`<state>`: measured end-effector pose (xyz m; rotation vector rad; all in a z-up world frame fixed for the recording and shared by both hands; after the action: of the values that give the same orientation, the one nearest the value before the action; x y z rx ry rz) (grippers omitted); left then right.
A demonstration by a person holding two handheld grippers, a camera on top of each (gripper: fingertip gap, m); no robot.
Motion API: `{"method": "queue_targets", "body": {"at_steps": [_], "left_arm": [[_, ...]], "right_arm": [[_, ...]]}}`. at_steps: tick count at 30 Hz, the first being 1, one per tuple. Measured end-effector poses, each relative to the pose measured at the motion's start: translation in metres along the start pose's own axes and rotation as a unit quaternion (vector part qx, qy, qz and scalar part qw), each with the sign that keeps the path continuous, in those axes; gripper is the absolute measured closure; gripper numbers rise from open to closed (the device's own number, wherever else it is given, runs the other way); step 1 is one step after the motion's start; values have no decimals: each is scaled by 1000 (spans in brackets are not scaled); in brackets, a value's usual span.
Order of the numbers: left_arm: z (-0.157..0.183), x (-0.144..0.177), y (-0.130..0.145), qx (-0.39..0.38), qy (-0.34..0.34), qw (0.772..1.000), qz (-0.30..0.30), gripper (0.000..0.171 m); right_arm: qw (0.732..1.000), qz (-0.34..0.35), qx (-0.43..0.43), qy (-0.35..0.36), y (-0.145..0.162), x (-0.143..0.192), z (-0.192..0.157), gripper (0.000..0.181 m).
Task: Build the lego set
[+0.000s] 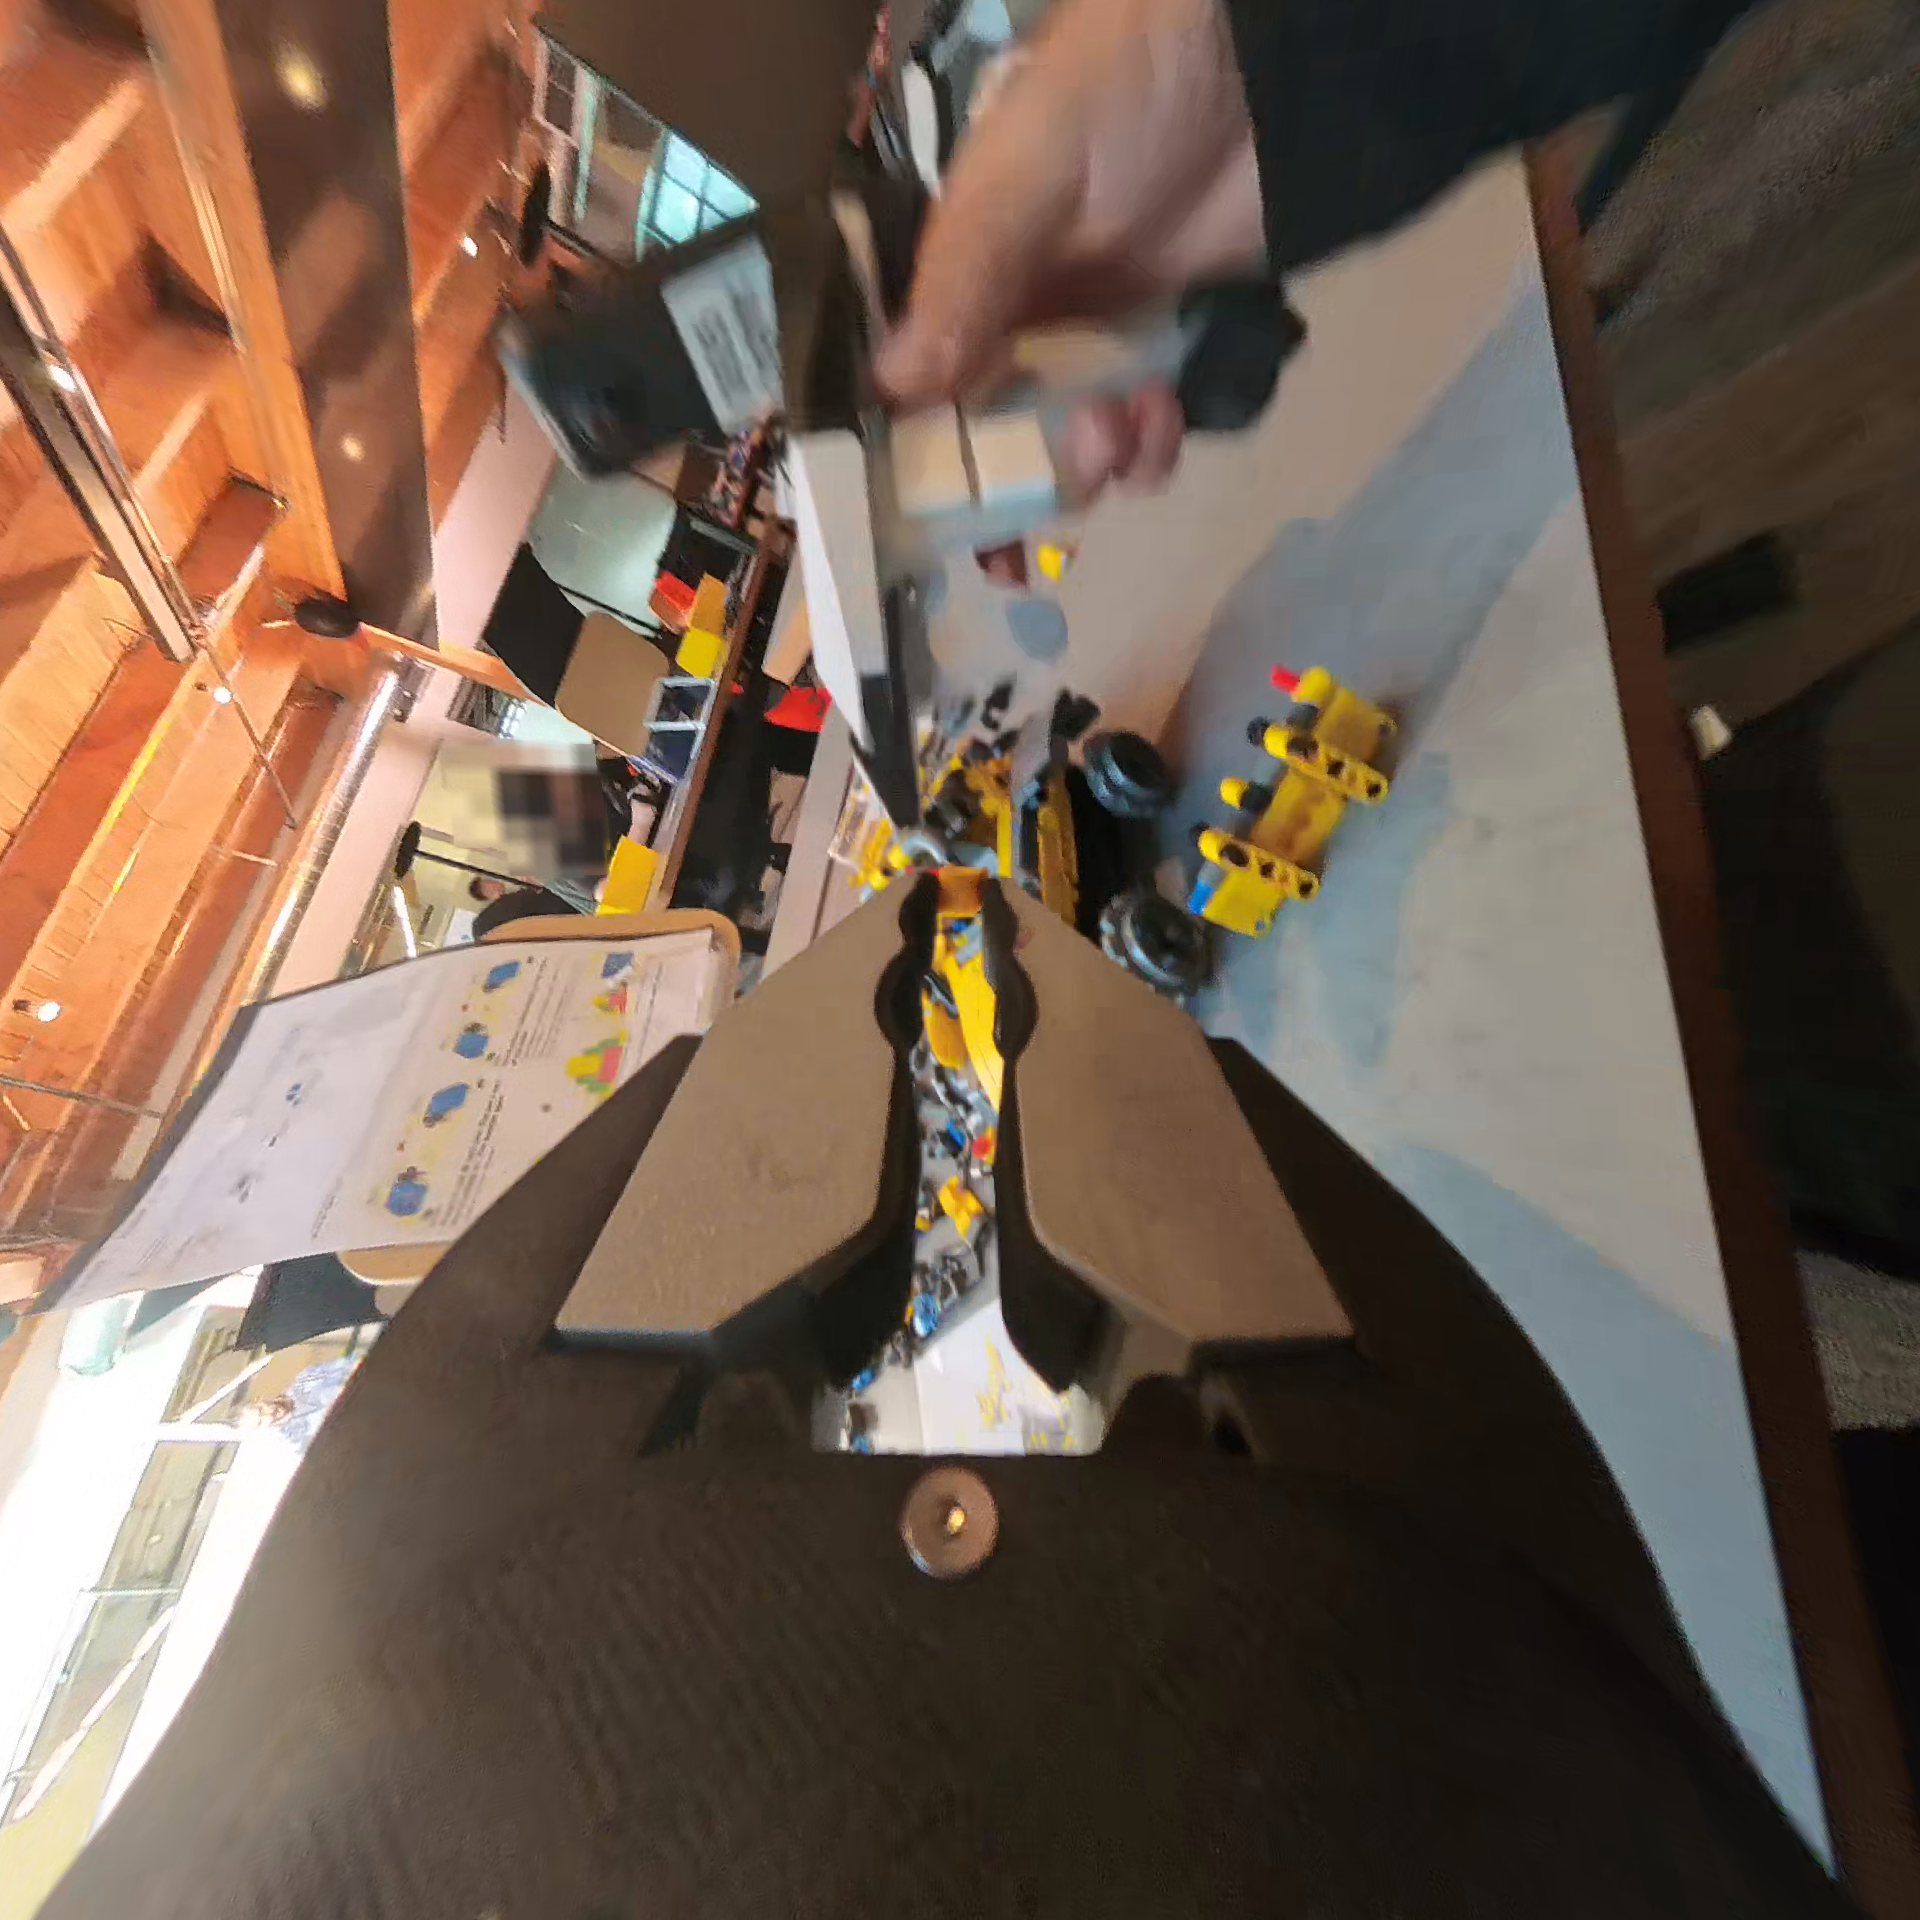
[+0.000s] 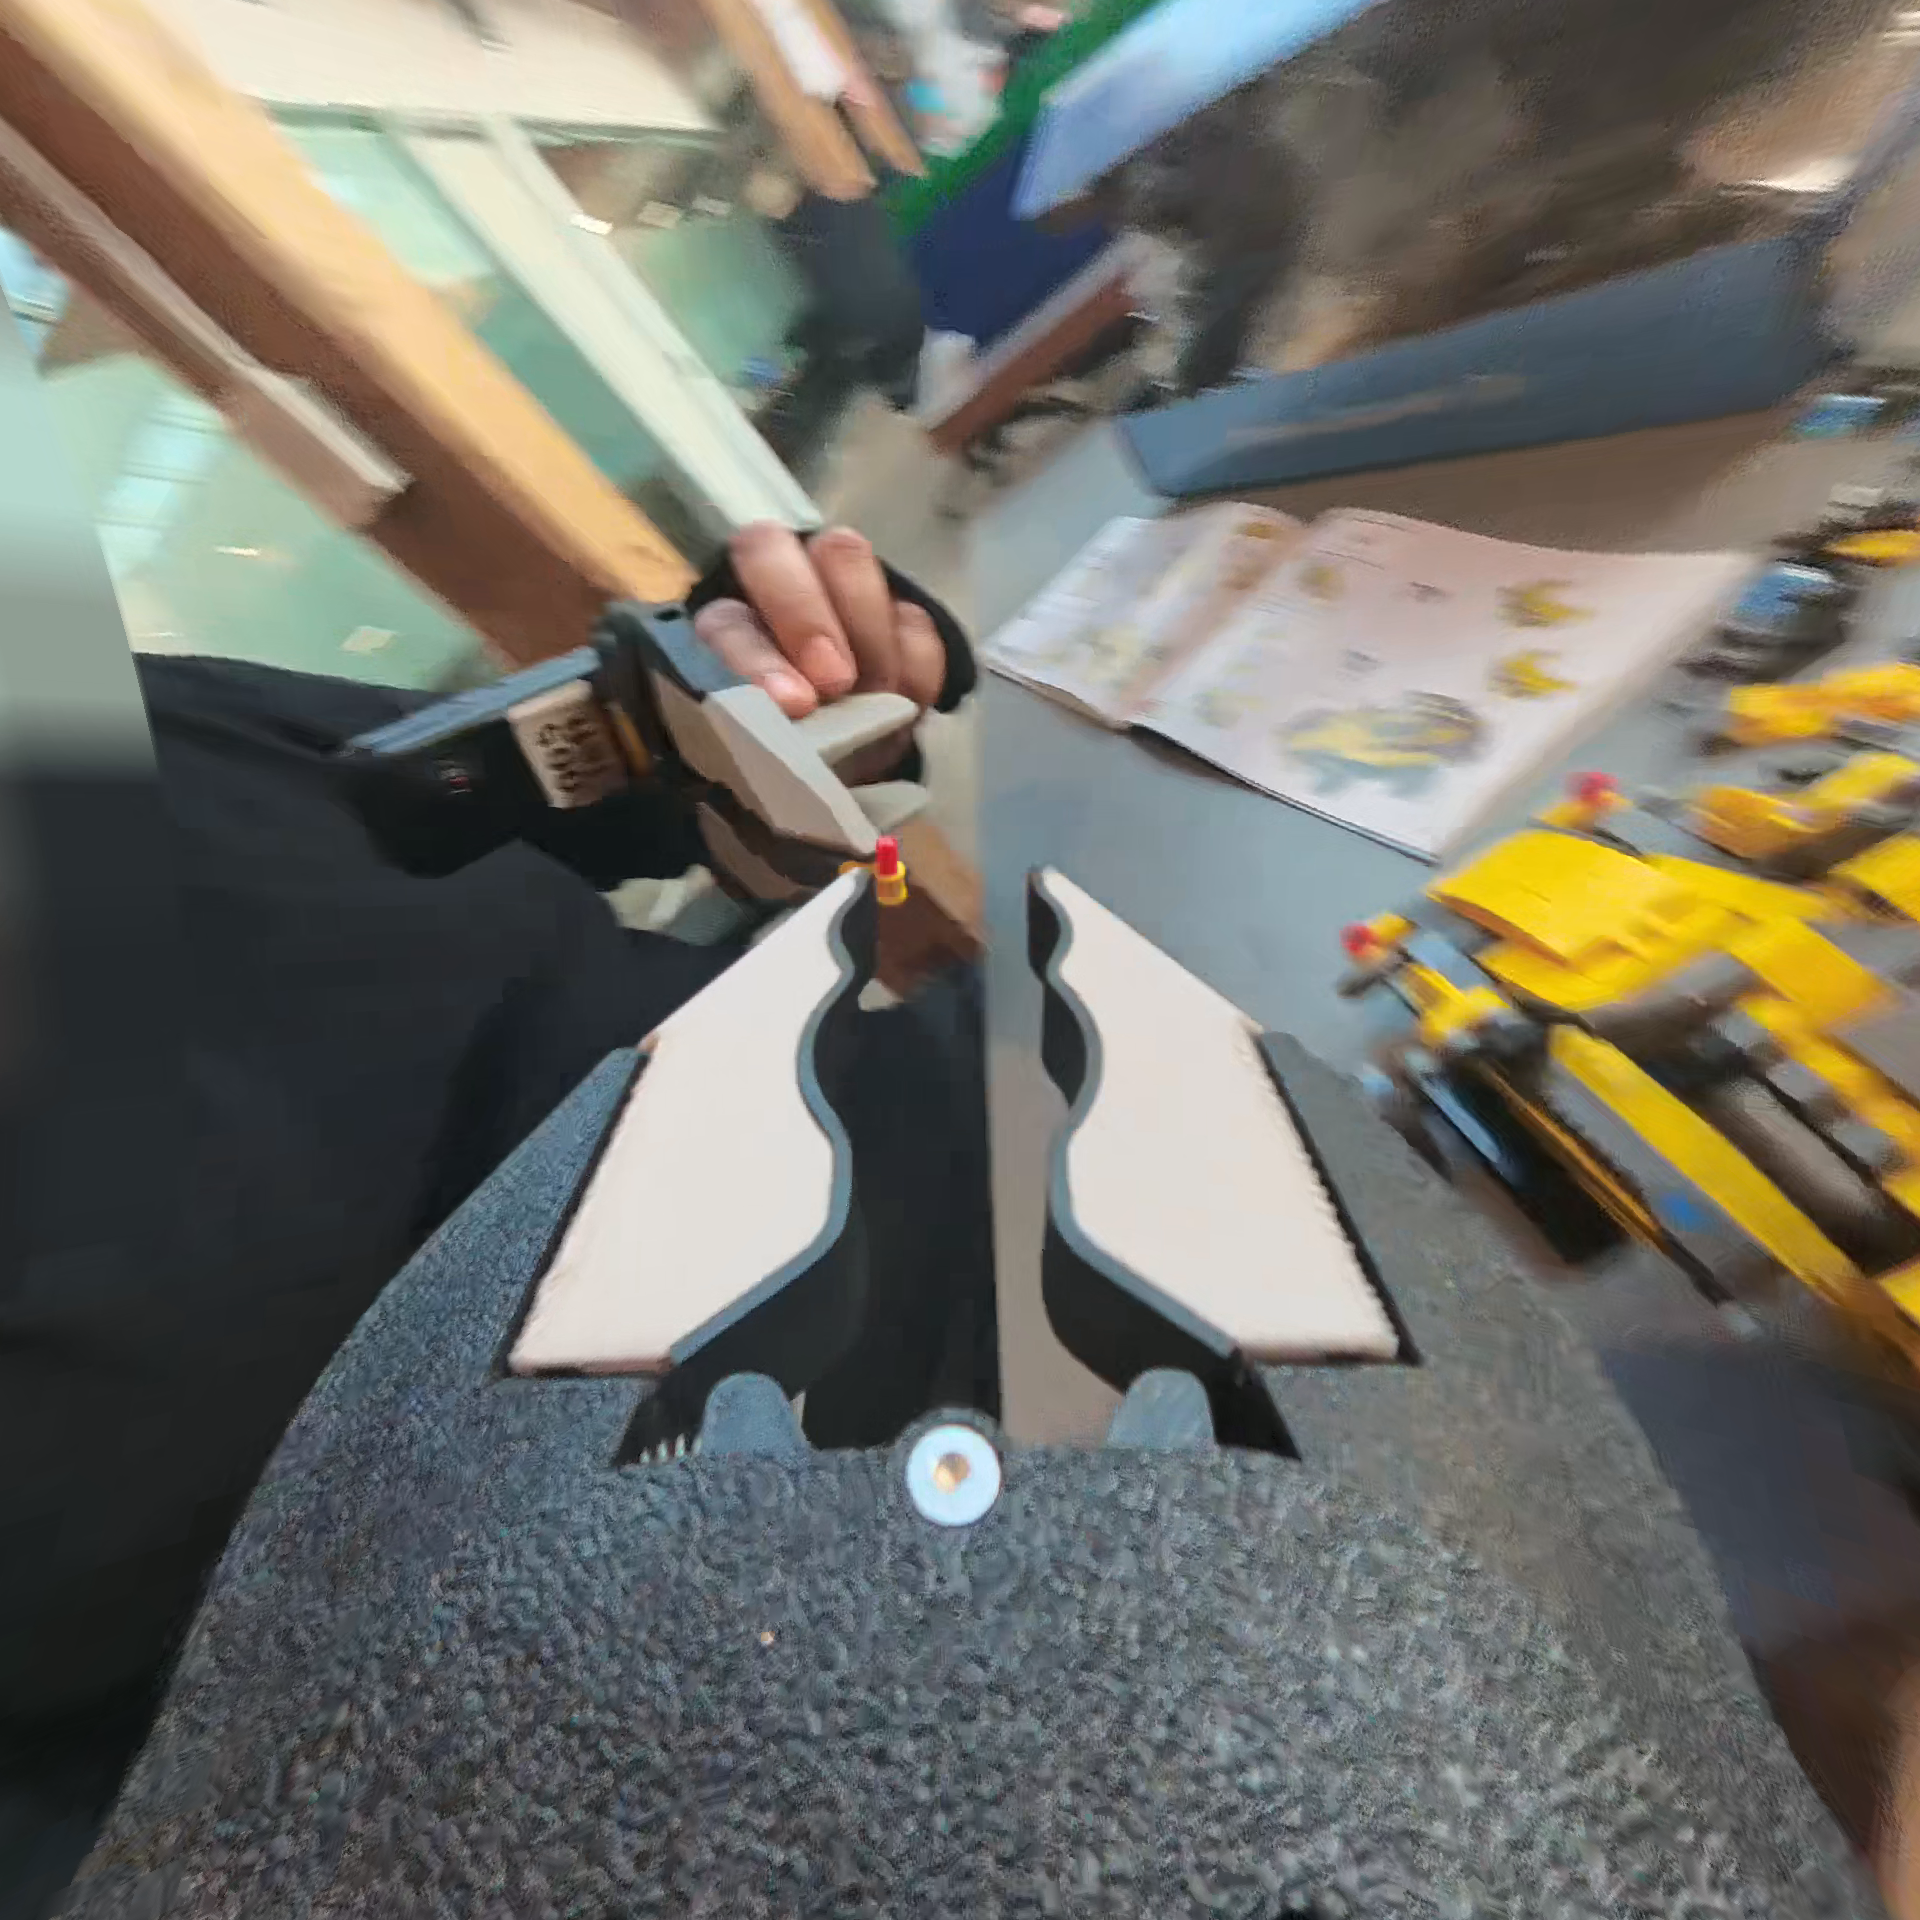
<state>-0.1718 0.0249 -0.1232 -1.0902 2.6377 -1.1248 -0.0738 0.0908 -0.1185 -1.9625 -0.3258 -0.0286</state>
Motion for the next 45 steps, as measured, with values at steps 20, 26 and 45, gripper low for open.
{"method": "queue_targets", "body": {"at_steps": [20, 26, 45], "left_arm": [[28, -36, 77, -66, -36, 996, -54, 167], [30, -36, 75, -74, -37, 995, -49, 167], [22, -5, 96, -60, -64, 992, -88, 167]], "right_arm": [[895, -325, 88, 291, 78, 1, 4, 158], [893, -340, 97, 278, 81, -2, 9, 173], [917, -332, 153, 160, 70, -66, 8, 172]]}}
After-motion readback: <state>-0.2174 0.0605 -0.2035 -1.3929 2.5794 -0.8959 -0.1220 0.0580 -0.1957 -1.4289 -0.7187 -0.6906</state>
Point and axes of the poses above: each gripper's, where its closed fingertips meet, x back along the fingers, y out of its underside, z = x × y across the jaws, the point moved 5 cm from there along x, back along the fingers, and after that the axes turned 13 degrees about x, right-handed, at the moved point
